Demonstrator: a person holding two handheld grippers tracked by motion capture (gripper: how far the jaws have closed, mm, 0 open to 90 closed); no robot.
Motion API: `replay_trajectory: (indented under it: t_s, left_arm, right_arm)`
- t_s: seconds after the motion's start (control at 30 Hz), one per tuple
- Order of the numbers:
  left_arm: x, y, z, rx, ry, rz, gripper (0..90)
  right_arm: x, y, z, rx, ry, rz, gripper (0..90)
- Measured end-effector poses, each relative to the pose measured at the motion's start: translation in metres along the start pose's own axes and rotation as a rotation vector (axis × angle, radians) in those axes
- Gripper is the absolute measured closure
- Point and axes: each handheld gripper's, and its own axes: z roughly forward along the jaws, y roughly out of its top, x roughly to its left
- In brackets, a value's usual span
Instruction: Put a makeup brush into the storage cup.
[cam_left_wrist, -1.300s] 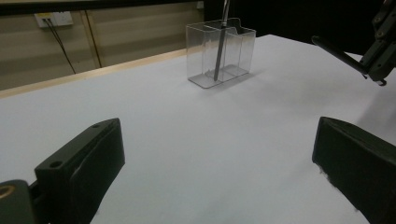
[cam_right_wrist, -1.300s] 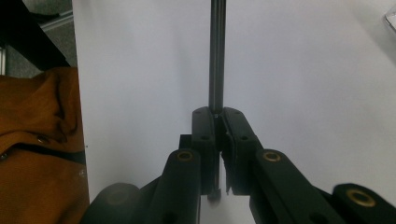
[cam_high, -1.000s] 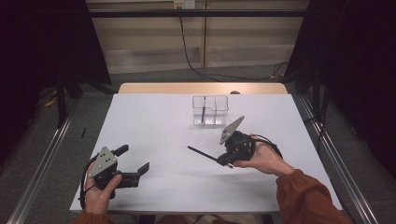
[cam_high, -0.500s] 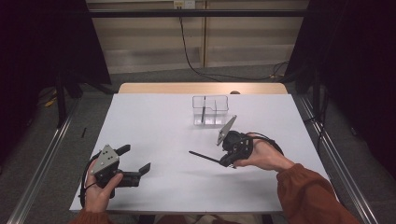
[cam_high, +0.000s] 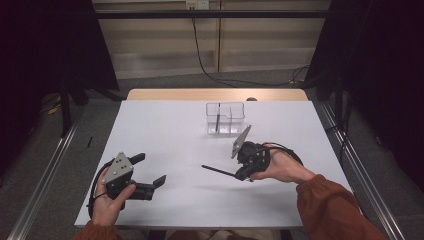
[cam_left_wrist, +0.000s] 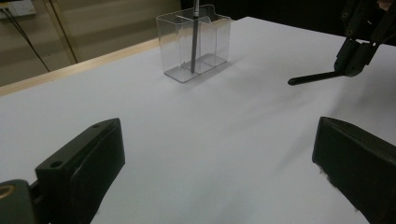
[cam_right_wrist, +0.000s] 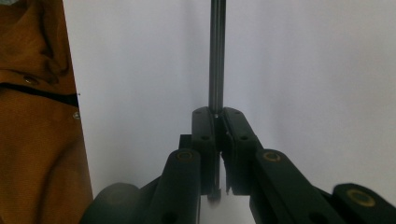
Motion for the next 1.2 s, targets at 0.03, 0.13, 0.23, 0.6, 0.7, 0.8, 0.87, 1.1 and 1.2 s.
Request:
replay_trajectory:
  t_s: [0.03, 0.13, 0.23, 0.6, 0.7, 0.8, 0.87, 1.1, 1.2]
  left_arm:
    - [0.0, 0.001, 0.001, 0.004, -0.007, 0.004, 2.3]
    - [-0.001, 0.004, 0.005, 0.018, -0.022, 0.028, 2.3]
    - [-0.002, 0.008, 0.008, 0.019, -0.038, 0.025, 2.3]
    - [-0.004, 0.018, 0.027, 0.103, -0.129, 0.062, 2.6]
    - [-0.007, 0.021, 0.032, 0.123, -0.147, 0.077, 2.7]
    - [-0.01, 0.026, 0.037, 0.136, -0.17, 0.096, 2.9]
    - [-0.012, 0.028, 0.039, 0.144, -0.172, 0.105, 3.3]
    - [-0.023, 0.037, 0.052, 0.191, -0.23, 0.138, 3.2]
    - [-0.03, 0.039, 0.059, 0.216, -0.257, 0.162, 3.2]
  right_arm:
    - [0.0, 0.0, 0.0, 0.002, 0.001, -0.003, 83.9]
    - [0.0, 0.0, 0.001, 0.006, 0.002, -0.007, 83.9]
    - [0.0, 0.001, 0.002, 0.014, 0.006, -0.014, 83.9]
    - [0.001, 0.003, 0.0, 0.014, -0.001, -0.03, 83.9]
    - [0.002, 0.004, 0.002, 0.023, 0.004, -0.03, 83.9]
    - [0.002, 0.006, 0.003, 0.022, 0.008, -0.036, 83.9]
    - [0.003, 0.007, 0.003, 0.031, 0.012, -0.039, 83.9]
    - [0.005, 0.011, 0.003, 0.033, 0.001, -0.056, 83.9]
    - [0.006, 0.012, 0.002, 0.038, 0.004, -0.054, 83.9]
